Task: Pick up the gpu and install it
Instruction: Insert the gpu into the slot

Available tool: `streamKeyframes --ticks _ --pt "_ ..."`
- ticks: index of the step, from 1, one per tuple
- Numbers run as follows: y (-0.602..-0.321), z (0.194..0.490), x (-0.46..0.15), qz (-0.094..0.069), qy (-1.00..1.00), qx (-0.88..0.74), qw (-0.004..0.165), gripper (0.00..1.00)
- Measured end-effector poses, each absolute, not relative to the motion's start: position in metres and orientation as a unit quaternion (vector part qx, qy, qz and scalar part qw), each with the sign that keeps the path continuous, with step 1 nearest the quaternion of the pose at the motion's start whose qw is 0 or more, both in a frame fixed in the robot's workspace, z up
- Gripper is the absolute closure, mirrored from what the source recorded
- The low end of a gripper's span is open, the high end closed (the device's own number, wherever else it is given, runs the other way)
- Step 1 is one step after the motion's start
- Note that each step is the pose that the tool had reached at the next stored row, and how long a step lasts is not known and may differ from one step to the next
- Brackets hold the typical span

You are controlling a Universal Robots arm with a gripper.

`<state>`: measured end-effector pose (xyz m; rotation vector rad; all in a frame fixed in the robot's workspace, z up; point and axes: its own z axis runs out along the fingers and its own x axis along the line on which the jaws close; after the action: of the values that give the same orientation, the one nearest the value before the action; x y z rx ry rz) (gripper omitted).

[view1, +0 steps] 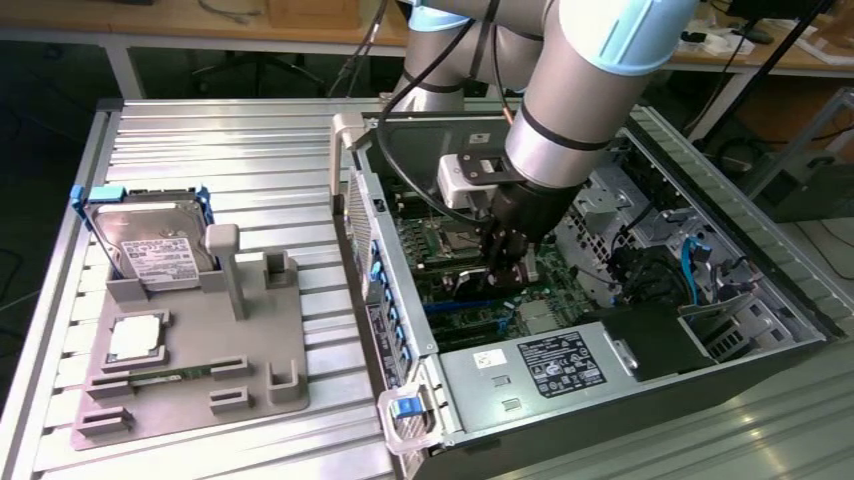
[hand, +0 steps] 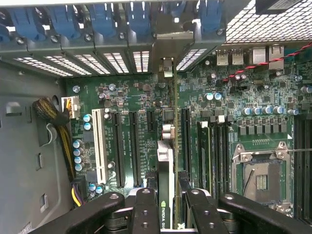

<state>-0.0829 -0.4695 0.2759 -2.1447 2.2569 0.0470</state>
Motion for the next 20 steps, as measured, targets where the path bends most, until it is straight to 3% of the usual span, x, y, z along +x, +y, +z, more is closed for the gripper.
streamKeyframes --ticks 7,20 --pt "-0.4695 0.2755 -0.0826 0.022 0.725 -0.688 0.007 0.73" --pt "-0.4695 0.2662 -0.0825 0.025 0.725 -0.688 0.010 0.73"
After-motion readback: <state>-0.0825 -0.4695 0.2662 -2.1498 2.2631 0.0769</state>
